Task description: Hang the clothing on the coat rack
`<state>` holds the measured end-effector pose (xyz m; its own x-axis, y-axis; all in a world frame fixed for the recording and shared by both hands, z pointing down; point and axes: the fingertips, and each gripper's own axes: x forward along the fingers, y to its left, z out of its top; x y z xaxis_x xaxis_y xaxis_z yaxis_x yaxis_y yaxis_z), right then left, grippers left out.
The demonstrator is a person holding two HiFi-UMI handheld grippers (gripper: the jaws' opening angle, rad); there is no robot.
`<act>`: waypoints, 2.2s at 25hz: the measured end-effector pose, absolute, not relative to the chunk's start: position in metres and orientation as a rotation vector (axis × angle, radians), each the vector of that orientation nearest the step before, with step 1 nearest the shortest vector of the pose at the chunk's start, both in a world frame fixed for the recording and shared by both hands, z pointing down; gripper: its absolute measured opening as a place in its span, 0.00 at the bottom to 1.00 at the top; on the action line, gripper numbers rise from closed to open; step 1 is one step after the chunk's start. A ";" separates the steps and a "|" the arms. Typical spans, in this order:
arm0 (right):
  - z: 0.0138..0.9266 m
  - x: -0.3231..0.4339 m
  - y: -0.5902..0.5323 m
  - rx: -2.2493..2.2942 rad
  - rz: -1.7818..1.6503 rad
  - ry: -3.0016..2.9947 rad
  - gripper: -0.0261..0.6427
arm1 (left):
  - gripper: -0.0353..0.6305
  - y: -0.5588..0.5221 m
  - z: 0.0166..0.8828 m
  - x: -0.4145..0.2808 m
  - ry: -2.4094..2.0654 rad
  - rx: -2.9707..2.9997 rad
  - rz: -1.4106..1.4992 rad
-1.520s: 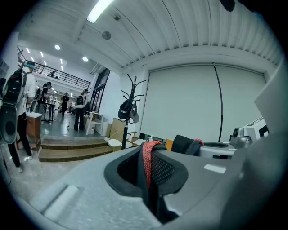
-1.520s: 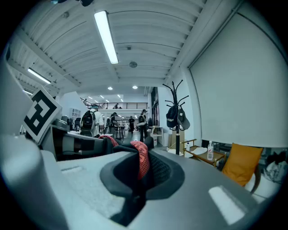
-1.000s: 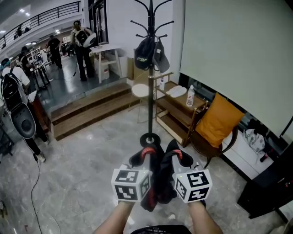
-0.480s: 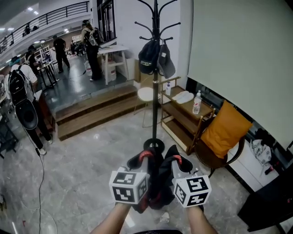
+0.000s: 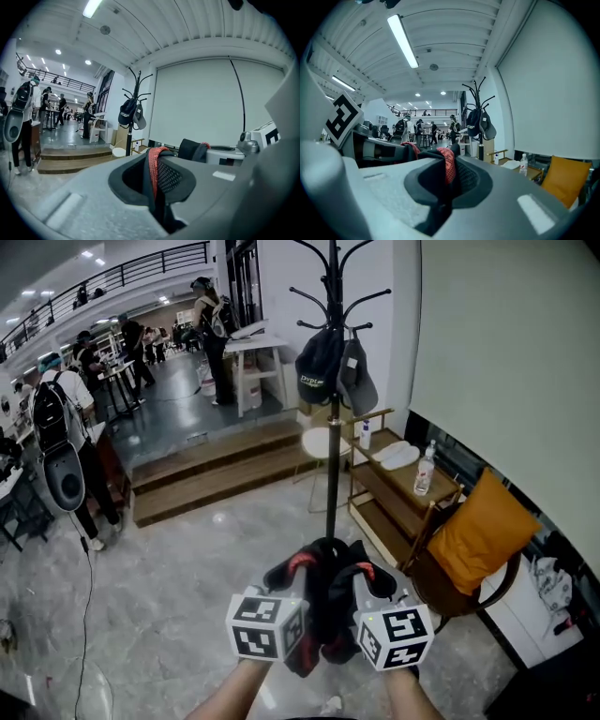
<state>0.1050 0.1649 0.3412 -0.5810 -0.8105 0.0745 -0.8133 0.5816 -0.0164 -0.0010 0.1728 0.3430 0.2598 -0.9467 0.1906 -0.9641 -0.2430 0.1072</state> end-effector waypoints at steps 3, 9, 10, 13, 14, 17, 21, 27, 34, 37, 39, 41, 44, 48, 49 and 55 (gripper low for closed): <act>0.337 0.112 0.142 1.393 0.062 -2.755 0.06 | 0.08 0.153 0.337 0.005 -1.816 2.319 0.128; 0.332 0.125 0.105 1.344 0.029 -2.782 0.06 | 0.08 0.119 0.332 0.021 -1.866 2.311 0.122; 0.332 0.127 0.099 1.334 0.023 -2.784 0.06 | 0.08 0.113 0.331 0.023 -1.872 2.307 0.118; 0.332 0.134 0.084 1.318 0.013 -2.786 0.06 | 0.08 0.100 0.332 0.028 -1.884 2.295 0.112; 0.332 0.135 0.081 1.314 0.012 -2.787 0.06 | 0.08 0.097 0.333 0.029 -1.887 2.291 0.113; 0.332 0.134 0.075 1.292 0.003 -2.796 0.06 | 0.08 0.092 0.333 0.029 -1.898 2.282 0.113; 0.331 0.129 0.063 1.267 -0.008 -2.804 0.06 | 0.08 0.080 0.332 0.024 -1.913 2.265 0.106; 0.336 0.124 0.039 1.273 -0.005 -2.790 0.06 | 0.08 0.052 0.339 0.018 -1.890 2.263 0.106; 0.338 0.105 -0.002 1.294 -0.008 -2.755 0.06 | 0.08 0.008 0.339 -0.001 -1.851 2.280 0.085; 0.335 0.096 -0.021 1.318 -0.011 -2.733 0.06 | 0.08 -0.012 0.338 -0.010 -1.819 2.294 0.088; 0.333 0.090 -0.034 1.343 -0.013 -2.717 0.06 | 0.08 -0.025 0.336 -0.017 -1.798 2.309 0.090; 0.328 0.084 -0.047 1.369 -0.023 -2.704 0.06 | 0.08 -0.038 0.332 -0.027 -1.783 2.326 0.087; 0.321 0.075 -0.066 1.408 -0.048 -2.682 0.06 | 0.08 -0.057 0.325 -0.041 -1.765 2.353 0.079; 0.311 0.067 -0.086 1.472 -0.079 -2.651 0.06 | 0.08 -0.079 0.314 -0.057 -1.739 2.396 0.072; 0.310 0.064 -0.090 1.486 -0.087 -2.644 0.06 | 0.08 -0.085 0.312 -0.061 -1.733 2.406 0.071; 0.303 0.051 -0.120 1.546 -0.136 -2.590 0.06 | 0.08 -0.118 0.304 -0.085 -1.702 2.446 0.059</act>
<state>0.0509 -0.1199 0.3025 -0.4700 -0.8807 0.0587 -0.8697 0.4734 0.1395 -0.0853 -0.1177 0.3043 0.3511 -0.9281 0.1240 -0.9344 -0.3389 0.1095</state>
